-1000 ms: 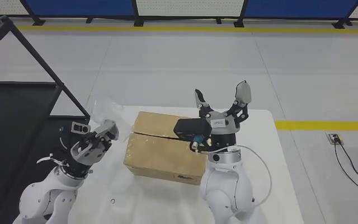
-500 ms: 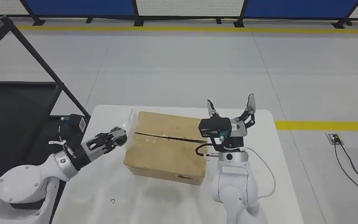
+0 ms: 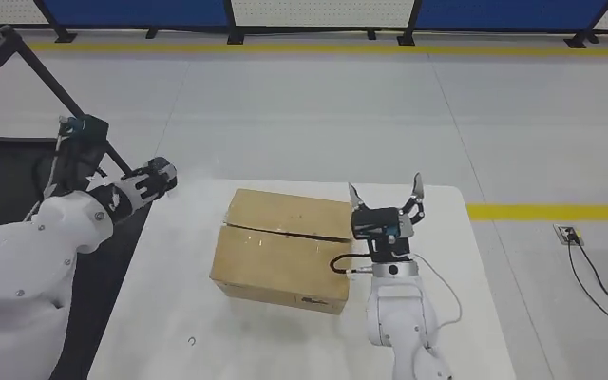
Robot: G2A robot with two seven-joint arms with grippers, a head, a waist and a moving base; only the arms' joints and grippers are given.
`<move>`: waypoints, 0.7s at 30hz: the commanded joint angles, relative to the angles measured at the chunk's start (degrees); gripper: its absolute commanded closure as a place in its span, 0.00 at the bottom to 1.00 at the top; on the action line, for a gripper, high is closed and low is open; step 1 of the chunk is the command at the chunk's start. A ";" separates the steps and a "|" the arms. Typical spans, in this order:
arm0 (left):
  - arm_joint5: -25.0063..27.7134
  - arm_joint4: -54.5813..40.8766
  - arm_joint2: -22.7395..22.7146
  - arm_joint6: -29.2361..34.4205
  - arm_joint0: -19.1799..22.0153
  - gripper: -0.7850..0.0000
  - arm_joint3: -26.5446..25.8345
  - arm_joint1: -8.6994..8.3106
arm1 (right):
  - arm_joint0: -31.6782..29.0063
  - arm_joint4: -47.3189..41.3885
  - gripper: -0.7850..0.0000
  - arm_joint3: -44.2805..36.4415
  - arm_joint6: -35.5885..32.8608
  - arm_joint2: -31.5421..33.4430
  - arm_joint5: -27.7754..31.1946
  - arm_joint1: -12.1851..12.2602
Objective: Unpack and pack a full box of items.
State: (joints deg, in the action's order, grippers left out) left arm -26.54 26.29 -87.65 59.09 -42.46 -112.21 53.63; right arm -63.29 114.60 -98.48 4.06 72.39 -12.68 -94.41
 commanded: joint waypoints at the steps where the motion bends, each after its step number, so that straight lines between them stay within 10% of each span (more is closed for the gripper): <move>1: 1.53 -28.30 0.69 -3.87 0.26 1.00 1.30 0.45 | -0.47 -6.26 0.00 -0.92 -0.65 -0.02 7.35 0.10; 6: 7.04 -40.95 3.03 -9.92 -0.06 1.00 3.83 1.68 | -1.72 -26.13 0.00 -3.28 -8.47 1.21 27.05 0.55; 21: 8.48 -46.59 4.88 -12.46 -0.76 1.00 4.91 2.17 | -3.39 -40.89 0.00 -5.51 -10.10 1.16 27.84 0.43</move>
State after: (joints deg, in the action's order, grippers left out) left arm -18.52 -20.26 -83.03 47.40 -42.57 -106.97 55.76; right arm -66.67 75.34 -103.85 -5.85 73.66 15.87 -93.94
